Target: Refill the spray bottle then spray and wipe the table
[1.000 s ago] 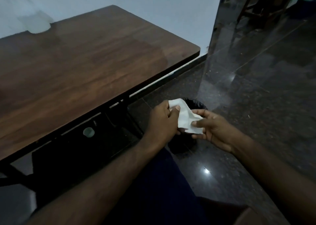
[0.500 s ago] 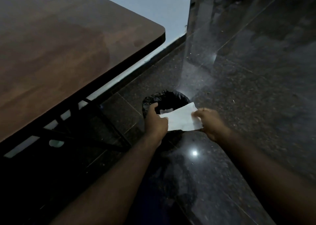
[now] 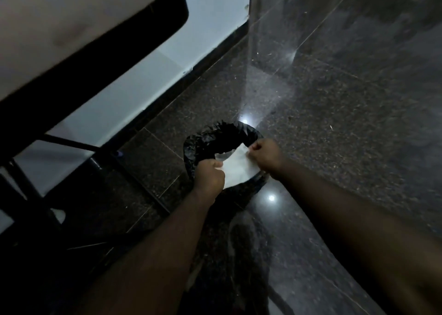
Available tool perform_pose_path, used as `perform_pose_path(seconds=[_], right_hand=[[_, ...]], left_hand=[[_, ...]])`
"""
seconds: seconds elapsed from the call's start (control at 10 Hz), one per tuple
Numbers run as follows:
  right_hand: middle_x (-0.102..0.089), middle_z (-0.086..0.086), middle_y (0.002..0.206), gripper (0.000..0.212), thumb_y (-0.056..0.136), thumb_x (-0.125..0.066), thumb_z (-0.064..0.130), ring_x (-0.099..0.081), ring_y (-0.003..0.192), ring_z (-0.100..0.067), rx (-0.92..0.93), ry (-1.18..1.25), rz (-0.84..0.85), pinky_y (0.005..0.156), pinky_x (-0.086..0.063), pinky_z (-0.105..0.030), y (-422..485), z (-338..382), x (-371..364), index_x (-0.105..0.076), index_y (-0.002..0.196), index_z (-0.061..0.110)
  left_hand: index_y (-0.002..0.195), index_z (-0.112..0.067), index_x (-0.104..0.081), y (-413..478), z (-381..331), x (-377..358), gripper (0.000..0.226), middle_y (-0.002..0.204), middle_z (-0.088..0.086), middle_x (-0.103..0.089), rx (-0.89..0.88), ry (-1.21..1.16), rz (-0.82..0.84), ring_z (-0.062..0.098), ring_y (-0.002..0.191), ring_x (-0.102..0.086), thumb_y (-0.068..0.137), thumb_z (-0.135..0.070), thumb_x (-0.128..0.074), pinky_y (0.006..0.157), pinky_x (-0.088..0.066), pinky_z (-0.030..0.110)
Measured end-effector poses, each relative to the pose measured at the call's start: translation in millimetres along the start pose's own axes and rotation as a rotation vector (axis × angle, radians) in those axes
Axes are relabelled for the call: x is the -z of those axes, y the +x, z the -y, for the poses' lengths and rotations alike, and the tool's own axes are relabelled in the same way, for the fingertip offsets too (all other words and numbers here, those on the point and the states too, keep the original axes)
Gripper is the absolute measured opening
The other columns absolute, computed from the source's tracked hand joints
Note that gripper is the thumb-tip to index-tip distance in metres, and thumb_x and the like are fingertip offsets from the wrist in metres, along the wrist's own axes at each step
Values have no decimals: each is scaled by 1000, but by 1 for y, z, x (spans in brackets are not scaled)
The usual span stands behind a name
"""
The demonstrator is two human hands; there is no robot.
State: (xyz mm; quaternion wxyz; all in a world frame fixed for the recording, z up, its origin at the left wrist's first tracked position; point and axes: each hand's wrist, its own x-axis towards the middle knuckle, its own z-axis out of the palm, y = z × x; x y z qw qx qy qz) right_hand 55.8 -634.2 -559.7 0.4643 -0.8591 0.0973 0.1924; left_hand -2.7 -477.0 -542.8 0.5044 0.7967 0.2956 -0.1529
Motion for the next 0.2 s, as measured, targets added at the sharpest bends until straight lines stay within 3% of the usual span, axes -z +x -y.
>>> perform_pose_path(seconds=[0.1, 0.2], right_hand=[[-58, -3, 67, 10, 86, -65, 12, -53, 61, -15, 61, -130, -17, 56, -37, -24, 27, 13, -6, -68, 80, 4], [-61, -4, 88, 20, 89, -66, 26, -57, 81, -19, 36, -173, -102, 68, -39, -26, 37, 10, -16, -64, 101, 10]], left_hand=[[133, -3, -52, 16, -1, 7, 44, 120, 13, -59, -3, 35, 73, 25, 95, -60, 91, -6, -63, 73, -51, 29], [146, -9, -37, 23, 13, 13, 65, 134, 10, -54, 72, 108, 160, 30, 111, -58, 91, -25, -67, 87, -53, 39]])
